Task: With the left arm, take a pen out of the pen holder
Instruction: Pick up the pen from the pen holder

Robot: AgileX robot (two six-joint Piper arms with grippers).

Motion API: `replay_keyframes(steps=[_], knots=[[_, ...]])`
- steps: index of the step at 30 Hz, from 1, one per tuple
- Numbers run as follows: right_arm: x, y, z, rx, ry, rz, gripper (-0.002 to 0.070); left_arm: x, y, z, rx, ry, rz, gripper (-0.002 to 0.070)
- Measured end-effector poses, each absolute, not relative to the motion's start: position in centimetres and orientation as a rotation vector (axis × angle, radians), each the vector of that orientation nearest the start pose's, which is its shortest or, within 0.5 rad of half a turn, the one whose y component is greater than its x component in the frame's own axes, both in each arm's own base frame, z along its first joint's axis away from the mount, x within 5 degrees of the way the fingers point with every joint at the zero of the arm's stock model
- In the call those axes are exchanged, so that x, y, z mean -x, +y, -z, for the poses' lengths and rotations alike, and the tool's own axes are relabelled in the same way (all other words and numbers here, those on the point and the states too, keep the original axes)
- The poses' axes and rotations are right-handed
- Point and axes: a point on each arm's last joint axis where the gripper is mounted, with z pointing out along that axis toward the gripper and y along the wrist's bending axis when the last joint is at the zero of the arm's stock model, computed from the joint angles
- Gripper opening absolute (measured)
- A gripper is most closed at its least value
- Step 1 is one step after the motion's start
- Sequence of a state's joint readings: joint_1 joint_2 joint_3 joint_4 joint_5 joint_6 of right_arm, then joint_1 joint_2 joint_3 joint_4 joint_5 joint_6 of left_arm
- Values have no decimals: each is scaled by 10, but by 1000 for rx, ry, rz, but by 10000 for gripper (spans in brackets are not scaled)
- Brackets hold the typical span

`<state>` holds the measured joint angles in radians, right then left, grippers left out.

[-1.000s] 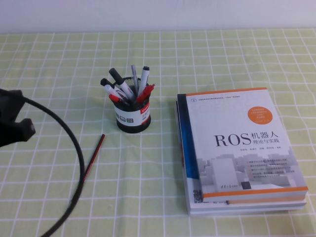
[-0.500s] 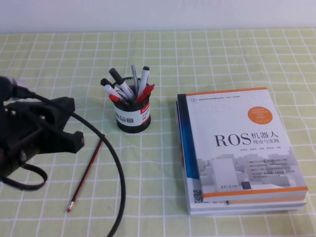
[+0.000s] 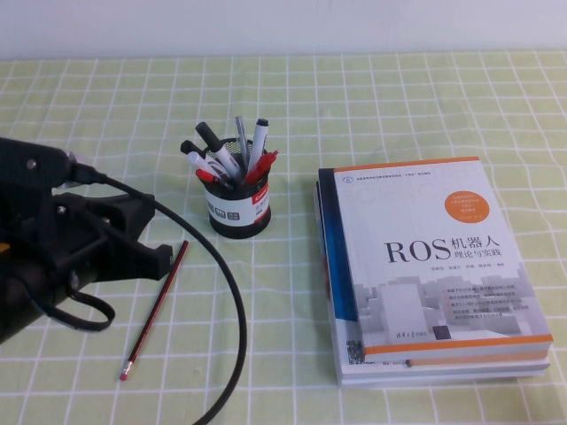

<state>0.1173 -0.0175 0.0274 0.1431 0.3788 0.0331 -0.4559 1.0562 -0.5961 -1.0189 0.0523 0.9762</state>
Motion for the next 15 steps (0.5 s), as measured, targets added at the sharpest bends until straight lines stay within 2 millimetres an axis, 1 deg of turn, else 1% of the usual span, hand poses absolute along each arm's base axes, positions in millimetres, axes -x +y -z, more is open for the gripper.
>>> replay_keyframes(steps=[4, 7, 11, 15], knots=[[-51, 11, -171, -9, 1876, -245, -12, -197, -101, -282, -438, 1929, 349, -3], [-51, 11, -171, -9, 1876, -245, -12, -194, -109, -285, -502, 1867, 300, -3], [-51, 11, -171, -9, 1876, -245, -13, -184, -125, -288, -566, 1718, 245, -3], [-51, 11, -171, -9, 1876, -245, -12, -175, -138, -280, -633, 1574, 241, -3]])
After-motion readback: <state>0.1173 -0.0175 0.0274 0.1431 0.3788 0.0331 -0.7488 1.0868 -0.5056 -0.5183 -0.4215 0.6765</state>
